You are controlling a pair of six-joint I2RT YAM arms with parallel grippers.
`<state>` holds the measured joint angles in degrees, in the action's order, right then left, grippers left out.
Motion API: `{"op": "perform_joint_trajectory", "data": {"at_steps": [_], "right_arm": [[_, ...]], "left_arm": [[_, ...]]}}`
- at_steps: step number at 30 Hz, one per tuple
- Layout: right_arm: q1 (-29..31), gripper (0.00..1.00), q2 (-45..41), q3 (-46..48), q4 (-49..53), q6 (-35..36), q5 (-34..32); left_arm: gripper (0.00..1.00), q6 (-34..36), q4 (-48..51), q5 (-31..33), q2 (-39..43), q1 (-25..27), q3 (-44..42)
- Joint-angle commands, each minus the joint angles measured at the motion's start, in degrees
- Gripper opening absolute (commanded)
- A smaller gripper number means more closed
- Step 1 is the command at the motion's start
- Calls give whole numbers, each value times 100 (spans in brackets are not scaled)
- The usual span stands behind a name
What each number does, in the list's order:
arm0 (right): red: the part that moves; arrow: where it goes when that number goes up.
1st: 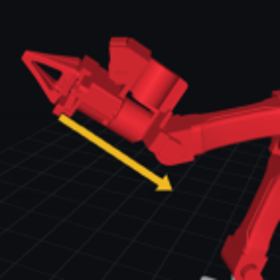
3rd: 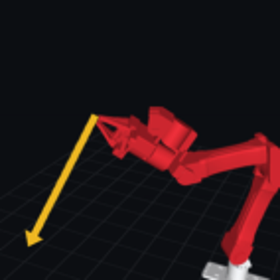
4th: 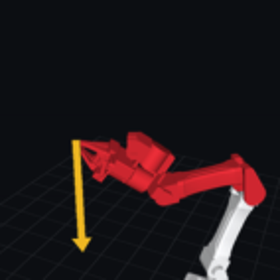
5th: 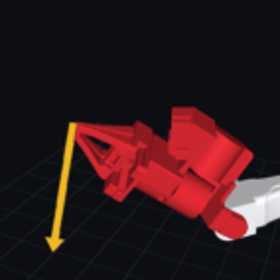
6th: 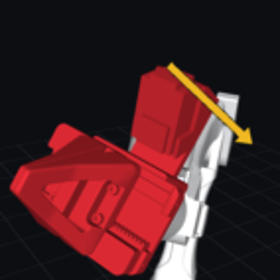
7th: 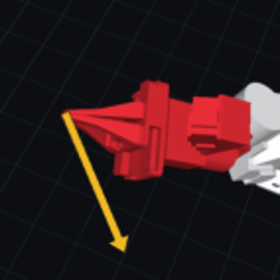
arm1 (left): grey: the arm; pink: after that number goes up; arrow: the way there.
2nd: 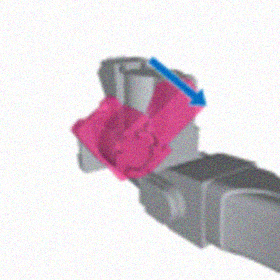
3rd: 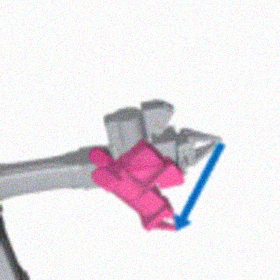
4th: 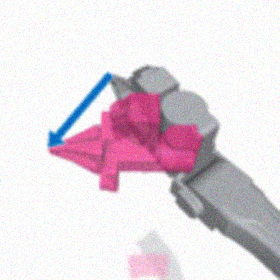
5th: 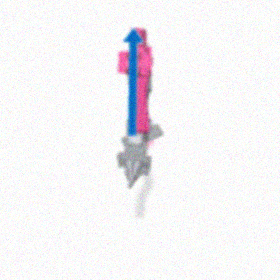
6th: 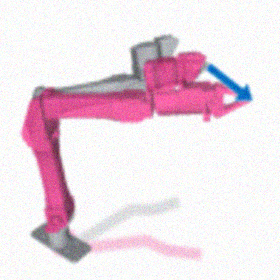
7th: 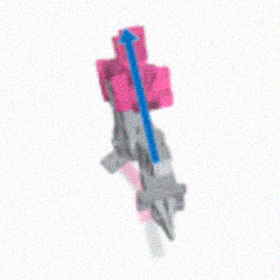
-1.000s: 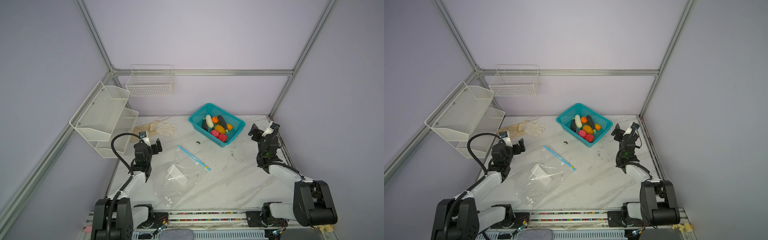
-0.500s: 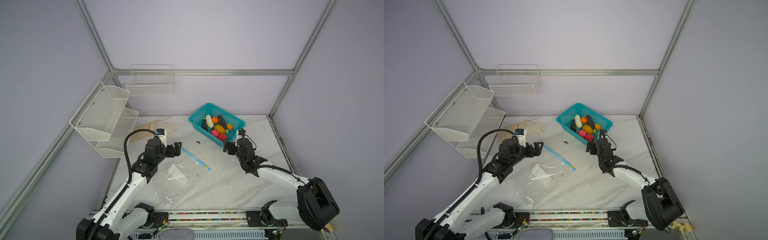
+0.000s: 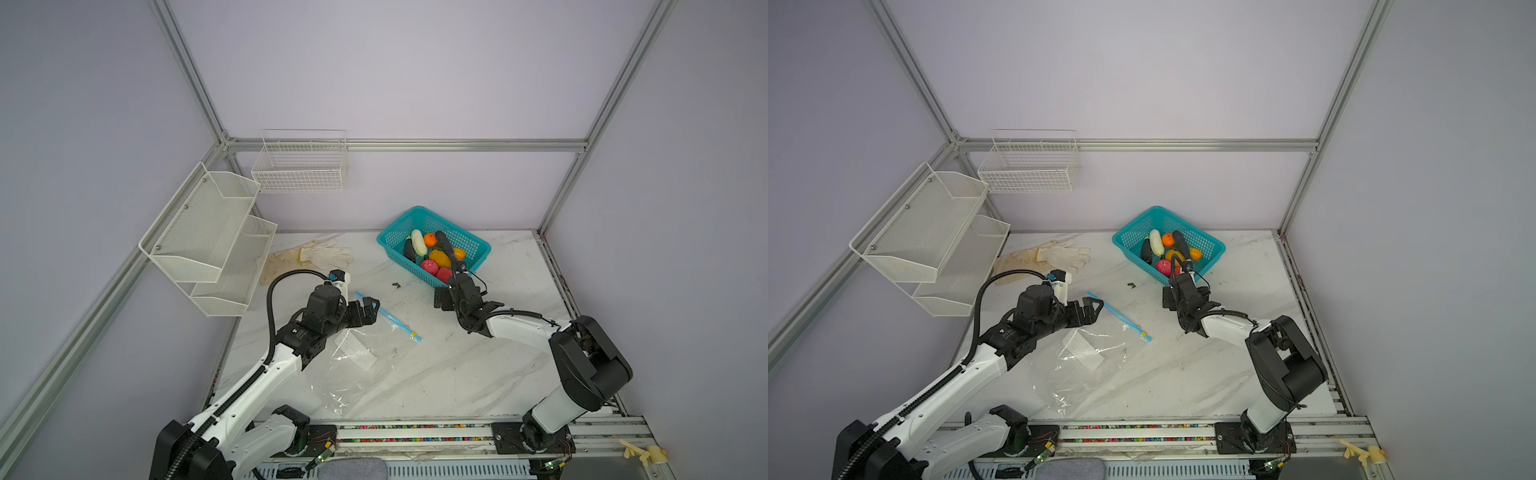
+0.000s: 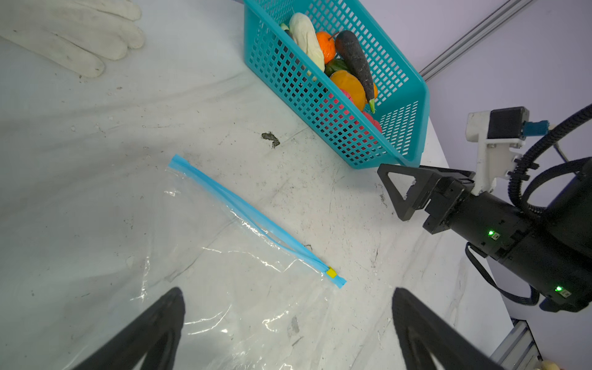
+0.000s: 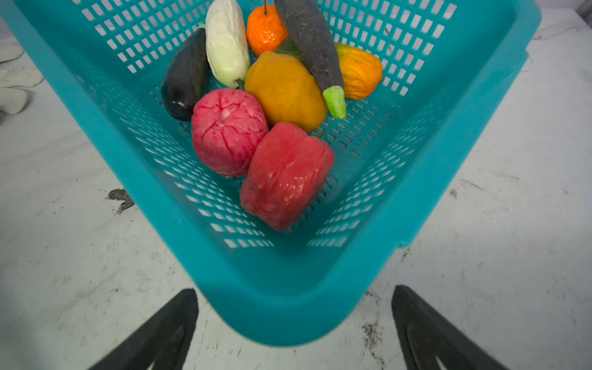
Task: Place the food in the zip-top bag and seal the zipper
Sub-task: 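Move the left gripper over the bag while the right gripper reaches toward the basket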
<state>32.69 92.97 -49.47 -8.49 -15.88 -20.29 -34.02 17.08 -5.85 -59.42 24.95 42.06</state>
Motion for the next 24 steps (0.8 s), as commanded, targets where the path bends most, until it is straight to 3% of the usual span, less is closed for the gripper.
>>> {"op": "perform_joint_trajectory", "data": {"at_steps": [1, 7, 11, 24], "right_arm": [[-19, 97, 78, -185, 32, 76, -383], [-195, 97, 97, -247, 32, 50, -564], [-366, 97, 47, -233, 6, 19, -515], [-1054, 97, -134, -193, -20, -163, -446]], "left_arm": [[100, -236, -329, -166, -16, 36, -349], [100, -445, -300, -329, 11, 36, -587], [100, -610, 214, 22, 136, 38, -729], [100, -922, 272, 49, 600, 34, -1261]]}}
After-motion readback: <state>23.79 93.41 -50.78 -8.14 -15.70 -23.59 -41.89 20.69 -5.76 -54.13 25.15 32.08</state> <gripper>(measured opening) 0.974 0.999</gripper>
